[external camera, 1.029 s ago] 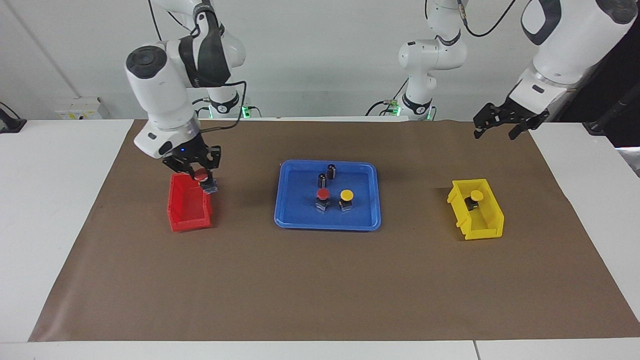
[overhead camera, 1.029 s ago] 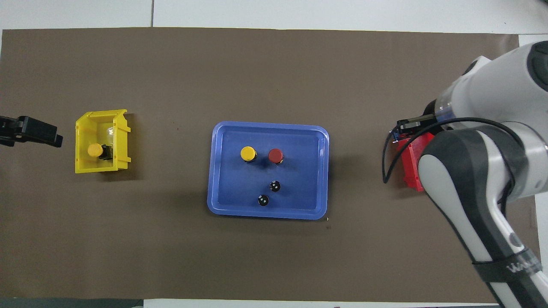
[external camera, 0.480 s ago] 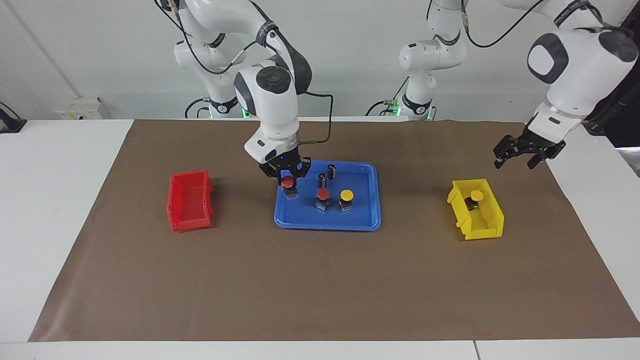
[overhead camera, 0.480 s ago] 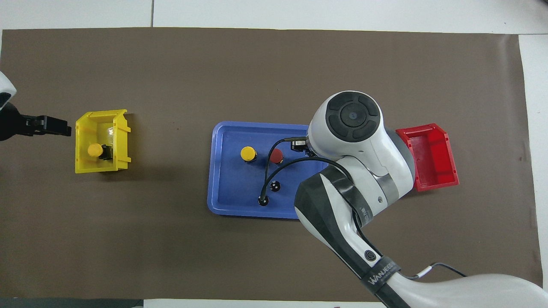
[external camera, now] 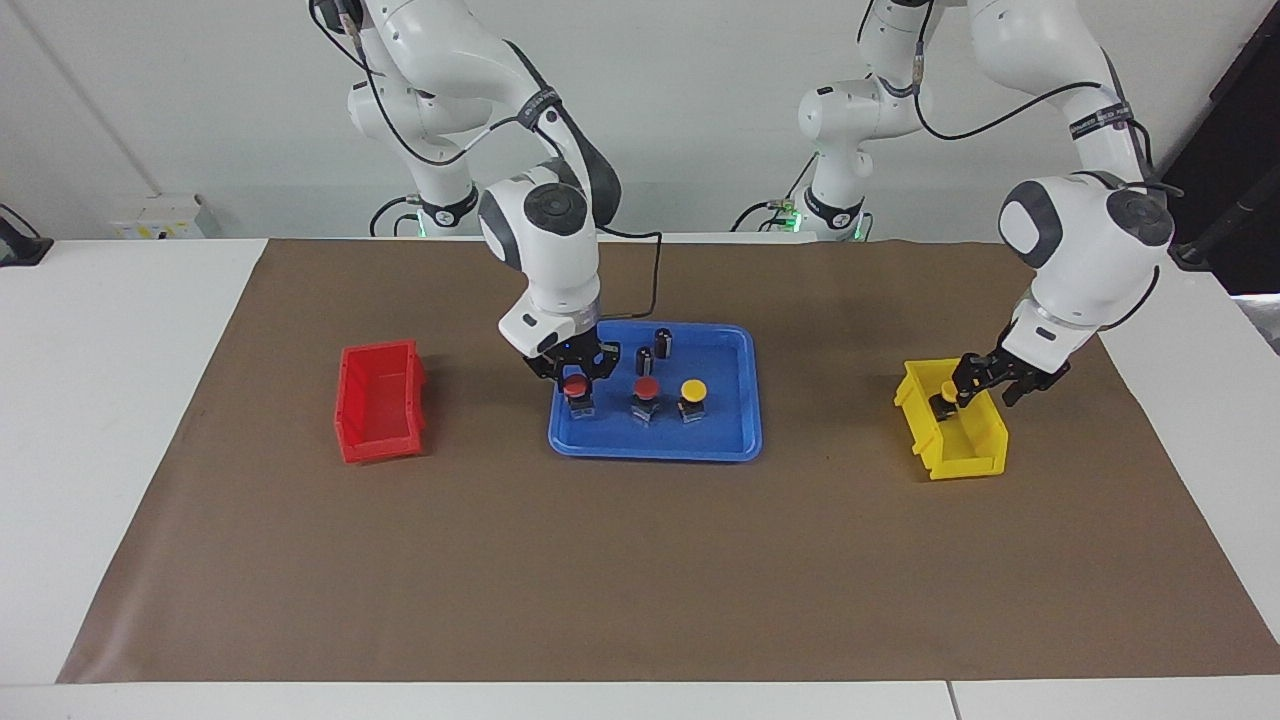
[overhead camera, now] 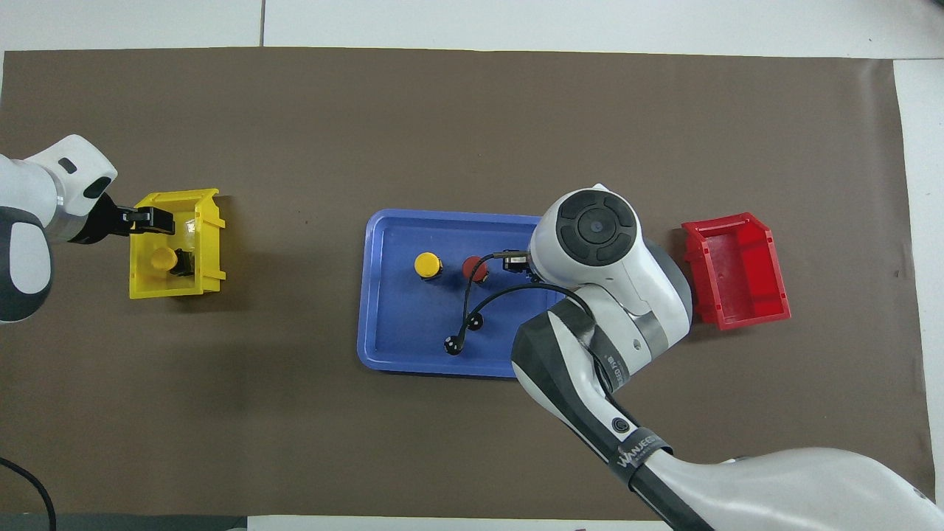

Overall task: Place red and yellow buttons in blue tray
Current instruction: 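Place the second red button in the tray with the right gripper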

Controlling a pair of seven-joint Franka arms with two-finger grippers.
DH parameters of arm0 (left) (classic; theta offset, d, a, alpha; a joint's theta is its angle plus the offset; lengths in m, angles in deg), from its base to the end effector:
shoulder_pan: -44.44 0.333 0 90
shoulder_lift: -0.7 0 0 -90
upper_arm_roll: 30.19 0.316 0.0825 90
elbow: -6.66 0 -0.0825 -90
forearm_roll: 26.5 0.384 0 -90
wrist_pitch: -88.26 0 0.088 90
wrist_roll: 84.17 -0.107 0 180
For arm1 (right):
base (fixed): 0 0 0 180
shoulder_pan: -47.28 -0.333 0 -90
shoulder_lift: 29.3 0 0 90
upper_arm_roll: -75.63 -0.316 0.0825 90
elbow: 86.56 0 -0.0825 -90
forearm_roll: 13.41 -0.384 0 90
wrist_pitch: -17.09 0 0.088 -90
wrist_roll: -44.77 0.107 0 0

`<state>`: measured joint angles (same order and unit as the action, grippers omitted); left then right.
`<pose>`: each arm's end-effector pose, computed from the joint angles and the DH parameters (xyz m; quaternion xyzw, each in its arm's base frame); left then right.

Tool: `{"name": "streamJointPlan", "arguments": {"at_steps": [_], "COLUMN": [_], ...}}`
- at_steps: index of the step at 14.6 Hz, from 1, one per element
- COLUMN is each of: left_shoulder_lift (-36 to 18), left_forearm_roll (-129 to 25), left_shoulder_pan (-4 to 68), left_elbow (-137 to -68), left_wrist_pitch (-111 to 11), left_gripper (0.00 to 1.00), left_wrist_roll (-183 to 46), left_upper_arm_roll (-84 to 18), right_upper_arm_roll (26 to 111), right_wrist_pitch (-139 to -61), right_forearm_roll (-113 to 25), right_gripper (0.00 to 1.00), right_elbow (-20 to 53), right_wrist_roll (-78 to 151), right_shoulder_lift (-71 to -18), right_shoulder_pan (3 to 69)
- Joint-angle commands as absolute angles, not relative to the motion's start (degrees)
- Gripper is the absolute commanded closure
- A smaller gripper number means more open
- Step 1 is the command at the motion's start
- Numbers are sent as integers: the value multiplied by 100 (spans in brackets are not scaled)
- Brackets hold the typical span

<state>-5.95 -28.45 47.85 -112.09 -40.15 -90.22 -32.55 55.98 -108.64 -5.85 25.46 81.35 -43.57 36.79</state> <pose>0.5728 0.0099 0.3800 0.9990 -0.0332 0.0272 0.0143 0.5278 0.2917 0.3585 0.9997 -0.0228 0.0097 0.0082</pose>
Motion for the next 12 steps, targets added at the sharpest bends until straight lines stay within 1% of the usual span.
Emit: {"name": "streamJointPlan", "arguments": {"at_steps": [1, 3, 4, 5, 6, 7, 8, 9, 10, 11, 12], "left_shoulder_lift": [-369, -343, -343, -343, -334, -316, -299, -299, -316, -351, -412], "left_forearm_roll": [-2712, -2712, -2712, -2712, -2712, -2712, -2712, -2703, -2703, -2711, -2712], "left_shoulder_pan": [4734, 4673, 4655, 4655, 4646, 4646, 4655, 4664, 4699, 4725, 4734], "left_elbow": [-11611, -11664, -11665, -11665, -11665, -11665, -11665, -11647, -11612, -11490, -11219], "left_wrist_pitch": [-4129, -4067, -4058, -4024, -3971, -3901, -3831, -3804, -3804, -3734, -3463], "left_gripper": [25, 25, 25, 25, 25, 30, 54, 92, 98, 98, 98], "left_wrist_roll": [-8865, -8856, -8856, -8856, -8856, -8865, -8856, -8900, -8883, -8874, -8856], "left_upper_arm_roll": [-3257, -3257, -3257, -3257, -3257, -3257, -3257, -3248, -3257, -3257, -3257], "right_upper_arm_roll": [5559, 5568, 5568, 5568, 5568, 5585, 5603, 5603, 5603, 5603, 5594], "right_wrist_pitch": [-11034, -11131, -11140, -11123, -11070, -11026, -10878, -10624, -10378, -10175, -10008], "right_forearm_roll": [-401, -305, -287, -278, -278, -278, -278, -278, -278, -278, -278], "right_gripper": [61, 56, 45, 16, 0, 0, 0, 0, 0, 0, 0], "right_elbow": [2646, 2655, 2647, 2620, 2559, 2454, 2305, 2086, 1901, 1726, 1628], "right_wrist_roll": [8379, 8467, 8476, 8476, 8476, 8467, 8441, 8423, 8423, 8406, 8388], "right_shoulder_lift": [-4432, -4529, -4555, -4556, -4556, -4530, -4495, -4451, -4346, -4223, -4091], "right_shoulder_pan": [3647, 3620, 3629, 3638, 3664, 3708, 3778, 3926, 4050, 4155, 4365]}}
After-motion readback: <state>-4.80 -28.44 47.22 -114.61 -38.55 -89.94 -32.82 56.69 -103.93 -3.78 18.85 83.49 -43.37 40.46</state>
